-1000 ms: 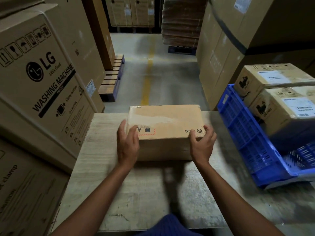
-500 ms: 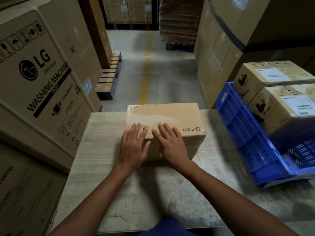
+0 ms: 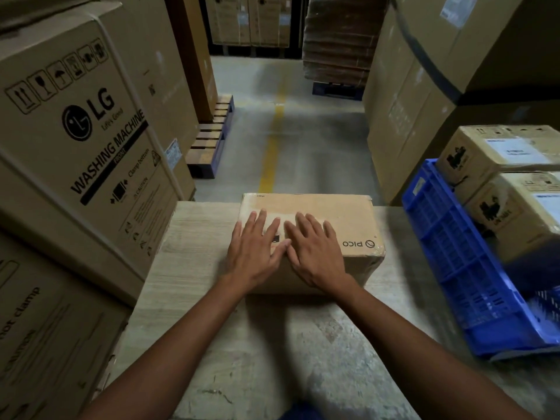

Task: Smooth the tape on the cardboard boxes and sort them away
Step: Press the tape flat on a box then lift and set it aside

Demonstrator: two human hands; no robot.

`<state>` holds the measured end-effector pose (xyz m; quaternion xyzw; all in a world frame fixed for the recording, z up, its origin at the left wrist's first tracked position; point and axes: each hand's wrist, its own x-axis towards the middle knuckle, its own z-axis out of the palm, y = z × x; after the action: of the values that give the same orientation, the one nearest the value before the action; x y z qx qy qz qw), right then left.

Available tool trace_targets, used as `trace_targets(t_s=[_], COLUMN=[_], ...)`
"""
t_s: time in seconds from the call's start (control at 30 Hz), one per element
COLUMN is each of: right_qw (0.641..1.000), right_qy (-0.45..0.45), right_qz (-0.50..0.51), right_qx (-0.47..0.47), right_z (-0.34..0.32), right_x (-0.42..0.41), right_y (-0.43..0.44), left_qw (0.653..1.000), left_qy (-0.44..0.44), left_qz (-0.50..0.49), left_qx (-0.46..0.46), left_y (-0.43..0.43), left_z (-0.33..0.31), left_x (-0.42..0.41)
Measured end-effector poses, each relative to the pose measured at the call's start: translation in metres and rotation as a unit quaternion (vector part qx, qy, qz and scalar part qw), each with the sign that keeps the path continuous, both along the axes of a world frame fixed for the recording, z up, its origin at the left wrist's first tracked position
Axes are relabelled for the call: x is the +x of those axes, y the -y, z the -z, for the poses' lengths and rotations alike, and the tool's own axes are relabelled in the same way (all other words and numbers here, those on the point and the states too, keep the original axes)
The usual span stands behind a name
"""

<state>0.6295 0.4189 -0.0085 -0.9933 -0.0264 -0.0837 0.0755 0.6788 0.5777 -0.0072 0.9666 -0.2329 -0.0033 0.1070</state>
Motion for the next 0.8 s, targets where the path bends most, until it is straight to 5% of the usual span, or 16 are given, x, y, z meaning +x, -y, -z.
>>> trace_targets(t_s=[0.23, 0.63, 0.8], right_qw=[0.998, 0.990, 0.984], right_qy=[-0.044, -0.140, -0.144], right_qz=[0.007, 0.002, 0.105], right_qx=[-0.039, 0.025, 0.023], right_z=[-0.031, -0.035, -0.021], right_x=[0.027, 0.040, 0.033], right_y=[0.011, 0.034, 0.051], left_qw=[0.996, 0.995, 0.995], left_qy=[0.062, -0.063, -0.087], left_qz=[0.013, -0.013, 0.036], left_qx=[0.054, 0.070, 0.038], left_y=[0.011, 0.026, 0.069], left_z=[-0.025, -0.019, -0.023], left_x=[0.021, 0.038, 0.029])
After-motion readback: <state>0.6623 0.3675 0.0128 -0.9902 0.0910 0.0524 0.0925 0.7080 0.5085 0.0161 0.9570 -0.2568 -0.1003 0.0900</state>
